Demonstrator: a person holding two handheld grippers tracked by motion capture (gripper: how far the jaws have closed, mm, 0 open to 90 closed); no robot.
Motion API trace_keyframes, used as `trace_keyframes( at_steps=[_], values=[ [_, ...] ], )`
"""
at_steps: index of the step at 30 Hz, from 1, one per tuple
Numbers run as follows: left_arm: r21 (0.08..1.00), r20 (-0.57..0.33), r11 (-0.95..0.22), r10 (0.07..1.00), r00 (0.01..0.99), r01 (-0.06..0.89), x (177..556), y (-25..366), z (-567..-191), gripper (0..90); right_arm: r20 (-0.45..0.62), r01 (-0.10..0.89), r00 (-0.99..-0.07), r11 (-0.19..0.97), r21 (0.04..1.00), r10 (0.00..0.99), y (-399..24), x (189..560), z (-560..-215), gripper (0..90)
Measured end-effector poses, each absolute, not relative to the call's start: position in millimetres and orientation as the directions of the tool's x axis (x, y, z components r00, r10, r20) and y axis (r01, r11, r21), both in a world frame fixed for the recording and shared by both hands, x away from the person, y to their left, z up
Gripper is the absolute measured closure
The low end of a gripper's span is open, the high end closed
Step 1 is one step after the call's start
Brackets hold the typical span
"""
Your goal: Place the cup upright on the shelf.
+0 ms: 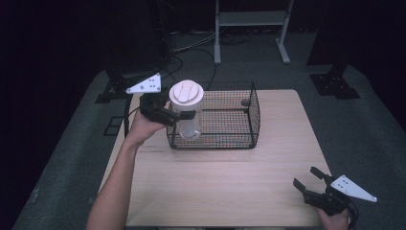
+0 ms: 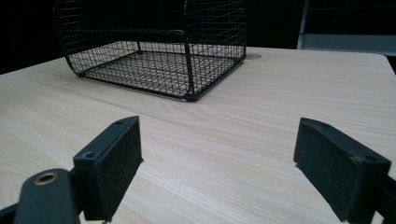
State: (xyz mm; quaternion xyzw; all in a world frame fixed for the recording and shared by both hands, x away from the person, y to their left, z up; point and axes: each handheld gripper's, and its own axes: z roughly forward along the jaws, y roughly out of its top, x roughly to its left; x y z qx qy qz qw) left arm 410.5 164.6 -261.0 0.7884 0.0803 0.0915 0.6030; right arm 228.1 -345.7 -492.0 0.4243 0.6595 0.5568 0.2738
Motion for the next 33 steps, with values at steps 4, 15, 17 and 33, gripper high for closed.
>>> trace_keyframes(
  at_steps=[4,15,17,33],
  values=[
    [0.958,0.056,-0.287,0.219,0.974,0.010,421.7,156.9,-246.2,15.4,0.117,0.258,-0.492,0.016,0.966,0.863,-345.1,228.6,-492.0,14.2],
    [0.937,0.086,-0.348,0.149,0.985,-0.029,455.7,125.0,-209.5,15.4,0.115,0.259,-0.490,0.019,0.966,0.864,-343.7,229.1,-492.4,14.2],
    [0.936,0.080,-0.350,0.140,0.987,-0.026,462.4,117.8,-212.0,15.4,0.116,0.263,-0.490,0.019,0.965,0.864,-343.5,228.8,-492.7,14.2],
    [0.911,-0.032,-0.401,0.171,0.985,0.099,506.6,82.9,-278.9,15.5,0.114,0.248,-0.501,0.016,0.969,0.858,-344.8,225.6,-491.6,14.1]
  ],
)
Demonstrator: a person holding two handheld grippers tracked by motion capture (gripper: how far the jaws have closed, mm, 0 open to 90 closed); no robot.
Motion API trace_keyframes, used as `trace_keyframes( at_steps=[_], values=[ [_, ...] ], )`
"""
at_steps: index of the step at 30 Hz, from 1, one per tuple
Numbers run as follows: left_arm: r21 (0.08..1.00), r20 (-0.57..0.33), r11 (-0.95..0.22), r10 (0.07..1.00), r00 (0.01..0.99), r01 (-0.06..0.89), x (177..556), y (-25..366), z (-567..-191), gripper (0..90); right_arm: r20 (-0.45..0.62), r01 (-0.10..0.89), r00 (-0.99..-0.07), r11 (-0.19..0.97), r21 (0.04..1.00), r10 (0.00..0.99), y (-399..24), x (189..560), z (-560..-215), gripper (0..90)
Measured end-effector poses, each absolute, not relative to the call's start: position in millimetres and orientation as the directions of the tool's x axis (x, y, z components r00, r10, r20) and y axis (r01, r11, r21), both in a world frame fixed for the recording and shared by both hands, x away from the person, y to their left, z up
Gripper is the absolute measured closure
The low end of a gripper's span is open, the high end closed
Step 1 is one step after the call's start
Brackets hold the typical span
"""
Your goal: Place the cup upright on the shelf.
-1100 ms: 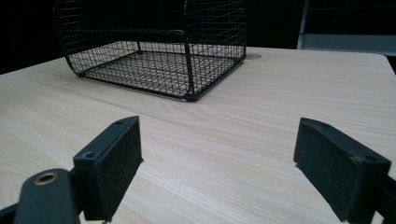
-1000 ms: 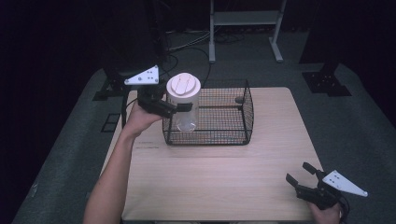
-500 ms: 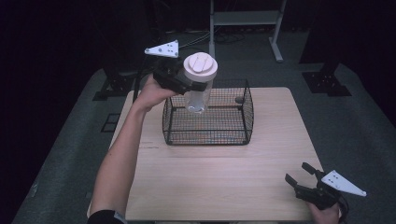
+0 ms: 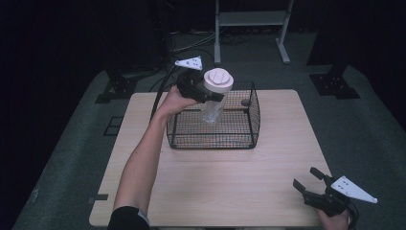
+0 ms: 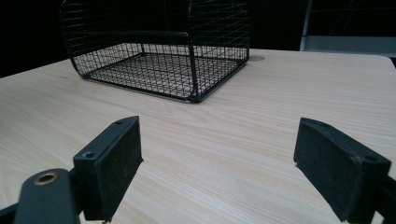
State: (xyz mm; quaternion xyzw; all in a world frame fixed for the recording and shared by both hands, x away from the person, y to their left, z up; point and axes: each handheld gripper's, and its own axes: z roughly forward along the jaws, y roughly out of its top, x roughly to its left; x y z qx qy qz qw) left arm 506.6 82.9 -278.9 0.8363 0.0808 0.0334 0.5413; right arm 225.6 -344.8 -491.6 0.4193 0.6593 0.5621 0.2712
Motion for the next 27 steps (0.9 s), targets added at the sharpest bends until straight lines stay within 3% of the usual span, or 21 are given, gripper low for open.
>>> trace_keyframes(
  at_steps=[27],
  values=[
    [0.862,-0.111,-0.452,0.272,0.956,0.229,536.7,70.7,-357.4,15.4,0.109,0.243,-0.506,0.020,0.970,0.855,-343.9,225.0,-491.6,14.1]
  ],
)
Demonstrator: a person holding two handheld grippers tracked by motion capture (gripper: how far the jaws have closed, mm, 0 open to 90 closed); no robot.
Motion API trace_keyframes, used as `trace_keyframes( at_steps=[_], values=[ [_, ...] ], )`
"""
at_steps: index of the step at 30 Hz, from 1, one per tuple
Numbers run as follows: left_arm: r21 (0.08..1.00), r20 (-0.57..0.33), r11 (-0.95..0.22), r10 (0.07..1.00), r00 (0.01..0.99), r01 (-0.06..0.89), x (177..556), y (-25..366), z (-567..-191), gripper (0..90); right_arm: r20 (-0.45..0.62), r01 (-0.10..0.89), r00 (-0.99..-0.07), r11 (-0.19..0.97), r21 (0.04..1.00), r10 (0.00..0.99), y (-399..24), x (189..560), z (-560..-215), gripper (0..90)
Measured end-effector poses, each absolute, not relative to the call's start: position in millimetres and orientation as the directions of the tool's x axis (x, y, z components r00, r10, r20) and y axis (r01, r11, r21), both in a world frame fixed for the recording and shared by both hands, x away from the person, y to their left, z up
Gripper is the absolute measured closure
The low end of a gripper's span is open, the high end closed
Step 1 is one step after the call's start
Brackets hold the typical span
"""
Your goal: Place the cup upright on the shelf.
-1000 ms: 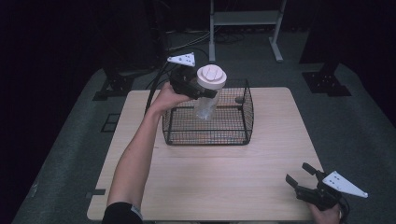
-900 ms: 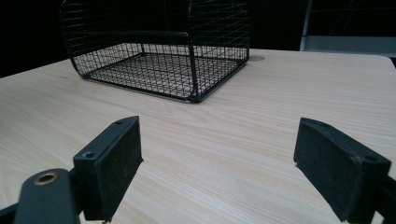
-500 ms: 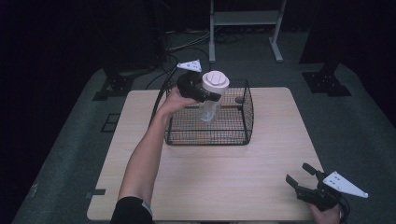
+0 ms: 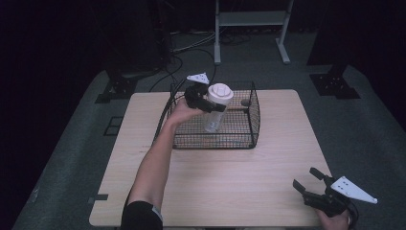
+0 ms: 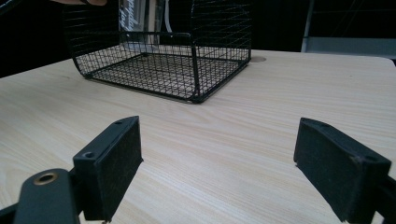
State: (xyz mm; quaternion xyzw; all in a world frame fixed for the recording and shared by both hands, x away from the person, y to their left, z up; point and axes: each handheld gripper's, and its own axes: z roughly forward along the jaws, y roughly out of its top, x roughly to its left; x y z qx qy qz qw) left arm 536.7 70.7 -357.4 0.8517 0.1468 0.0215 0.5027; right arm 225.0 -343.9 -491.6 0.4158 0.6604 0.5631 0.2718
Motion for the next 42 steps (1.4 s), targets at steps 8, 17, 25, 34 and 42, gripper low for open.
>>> trace_keyframes(
  at_steps=[8,17,25,34,42],
  values=[
    [0.836,-0.136,-0.482,0.279,0.951,0.261,541.4,64.1,-375.9,15.4,0.112,0.246,-0.512,0.020,0.969,0.852,-343.2,225.8,-491.7,14.1],
    [0.823,-0.134,-0.497,0.302,0.944,0.275,542.3,55.9,-388.2,15.3,0.112,0.245,-0.515,0.021,0.969,0.850,-342.9,225.4,-491.4,14.1],
    [0.827,-0.123,-0.491,0.318,0.940,0.274,538.2,59.6,-389.0,15.3,0.108,0.240,-0.520,0.023,0.970,0.847,-342.2,225.1,-491.1,14.1],
    [0.803,-0.080,-0.538,0.330,0.941,0.257,528.1,64.8,-383.8,15.1,0.103,0.233,-0.532,0.028,0.972,0.840,-338.8,224.8,-488.8,14.1],
    [0.794,-0.095,-0.535,0.358,0.929,0.288,525.0,72.9,-382.4,14.5,0.103,0.230,-0.537,0.028,0.973,0.837,-338.2,224.7,-488.5,14.1]
  ],
)
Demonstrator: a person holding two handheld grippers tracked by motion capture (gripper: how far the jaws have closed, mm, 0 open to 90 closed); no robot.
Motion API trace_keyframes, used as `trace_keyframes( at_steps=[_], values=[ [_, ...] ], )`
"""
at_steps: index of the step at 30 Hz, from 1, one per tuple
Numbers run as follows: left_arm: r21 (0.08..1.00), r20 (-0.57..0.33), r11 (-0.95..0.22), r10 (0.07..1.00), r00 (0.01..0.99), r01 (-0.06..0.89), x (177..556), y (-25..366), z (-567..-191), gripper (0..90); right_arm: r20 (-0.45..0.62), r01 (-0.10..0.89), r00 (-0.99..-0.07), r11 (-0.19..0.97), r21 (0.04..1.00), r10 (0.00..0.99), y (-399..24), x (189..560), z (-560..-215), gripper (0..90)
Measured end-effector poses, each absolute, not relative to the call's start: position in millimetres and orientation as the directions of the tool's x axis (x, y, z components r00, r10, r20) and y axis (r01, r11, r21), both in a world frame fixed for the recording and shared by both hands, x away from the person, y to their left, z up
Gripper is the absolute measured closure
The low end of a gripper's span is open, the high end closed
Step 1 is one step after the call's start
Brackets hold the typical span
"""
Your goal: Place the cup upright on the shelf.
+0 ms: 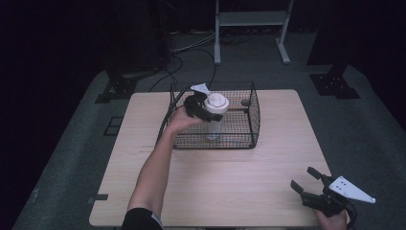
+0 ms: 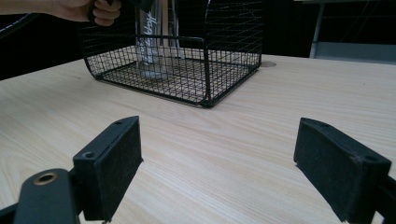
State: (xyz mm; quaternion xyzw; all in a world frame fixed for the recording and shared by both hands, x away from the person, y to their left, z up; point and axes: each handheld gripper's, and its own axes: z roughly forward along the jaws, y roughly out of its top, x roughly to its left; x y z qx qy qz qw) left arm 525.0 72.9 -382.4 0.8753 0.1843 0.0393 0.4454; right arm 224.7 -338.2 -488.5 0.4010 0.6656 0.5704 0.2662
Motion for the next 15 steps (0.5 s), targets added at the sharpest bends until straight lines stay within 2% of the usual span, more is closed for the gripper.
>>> trace_keyframes(
  at_steps=[15],
  values=[
    [0.807,-0.114,-0.494,0.406,0.907,0.323,525.1,86.5,-384.7,12.9,0.096,0.227,-0.546,0.037,0.973,0.832,-335.4,226.5,-488.5,14.1]
  ],
)
